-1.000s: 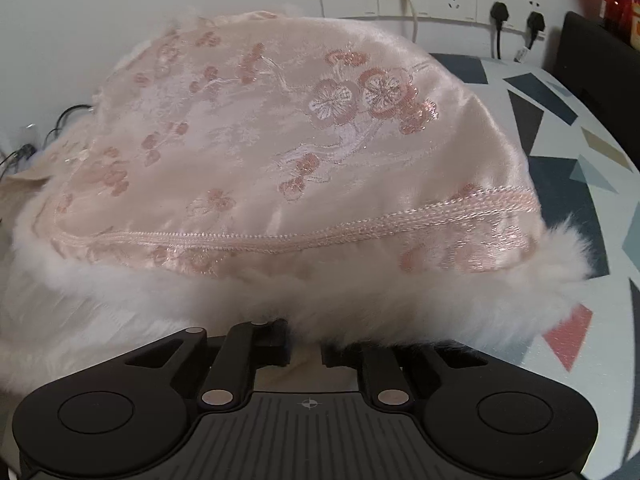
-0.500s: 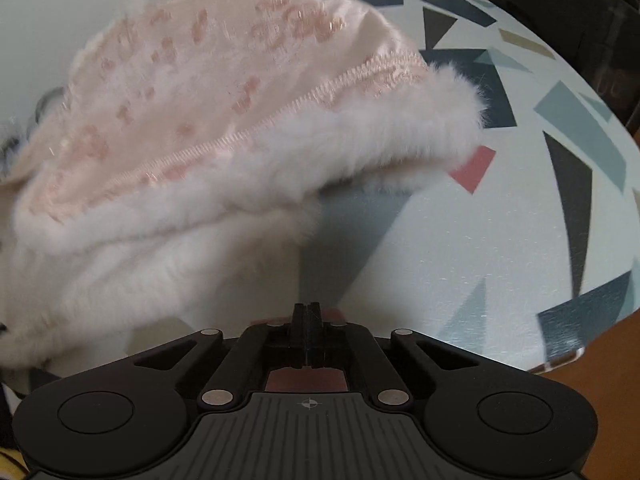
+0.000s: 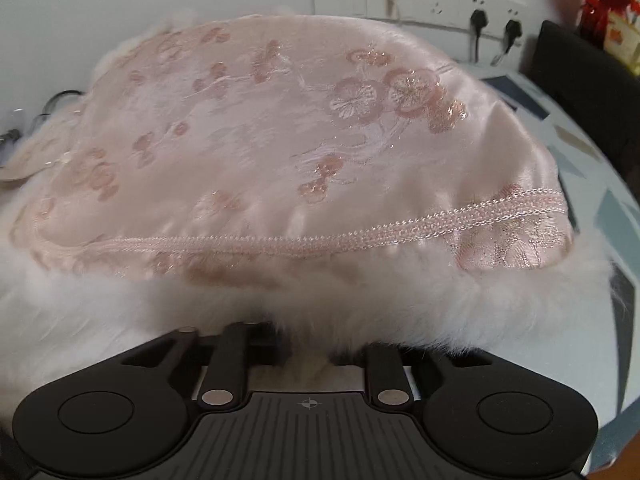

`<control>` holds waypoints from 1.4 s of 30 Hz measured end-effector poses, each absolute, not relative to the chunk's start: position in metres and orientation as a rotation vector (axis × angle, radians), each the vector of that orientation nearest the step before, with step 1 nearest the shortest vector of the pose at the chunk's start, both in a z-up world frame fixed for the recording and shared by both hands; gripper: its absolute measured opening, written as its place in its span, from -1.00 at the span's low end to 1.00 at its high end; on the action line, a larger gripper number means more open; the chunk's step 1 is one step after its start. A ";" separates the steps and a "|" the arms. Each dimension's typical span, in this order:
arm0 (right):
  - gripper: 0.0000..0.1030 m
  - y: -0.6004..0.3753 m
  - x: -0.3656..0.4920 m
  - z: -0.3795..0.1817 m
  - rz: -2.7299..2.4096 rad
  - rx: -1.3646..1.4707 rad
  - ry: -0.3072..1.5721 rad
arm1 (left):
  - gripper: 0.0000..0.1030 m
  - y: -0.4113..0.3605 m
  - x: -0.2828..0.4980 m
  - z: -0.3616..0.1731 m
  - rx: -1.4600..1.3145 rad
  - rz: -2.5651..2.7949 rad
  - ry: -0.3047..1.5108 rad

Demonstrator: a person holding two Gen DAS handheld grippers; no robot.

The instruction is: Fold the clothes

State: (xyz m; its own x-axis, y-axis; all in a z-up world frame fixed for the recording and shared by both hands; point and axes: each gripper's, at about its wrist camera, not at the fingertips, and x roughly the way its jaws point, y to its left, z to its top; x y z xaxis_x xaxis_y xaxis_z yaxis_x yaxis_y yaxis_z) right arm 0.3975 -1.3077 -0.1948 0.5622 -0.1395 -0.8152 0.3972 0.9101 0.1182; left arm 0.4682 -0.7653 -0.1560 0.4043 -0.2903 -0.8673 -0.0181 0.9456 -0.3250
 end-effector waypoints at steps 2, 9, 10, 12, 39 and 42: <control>-0.81 -1.307 0.383 -0.191 -0.297 0.325 0.945 | -0.74 -0.762 0.465 -0.157 -0.296 -0.173 1.156; -0.65 -1.284 0.335 -0.186 -0.324 0.301 1.022 | -0.61 -0.752 0.455 -0.160 -0.323 -0.220 1.230; -0.41 -1.282 0.334 -0.186 -0.355 0.301 1.029 | -0.55 -0.750 0.456 -0.160 -0.329 -0.227 1.252; -0.28 -1.278 0.334 -0.178 -0.389 0.343 1.062 | 0.06 -0.745 0.462 -0.157 -0.362 -0.231 1.323; 0.26 -1.296 0.593 -0.006 -0.090 0.379 0.821 | 0.47 -0.809 0.517 -0.117 -0.392 -0.518 0.955; 0.18 -1.311 0.648 -0.042 -0.139 0.364 0.917 | 0.47 -0.842 0.520 -0.127 -0.290 -0.543 0.947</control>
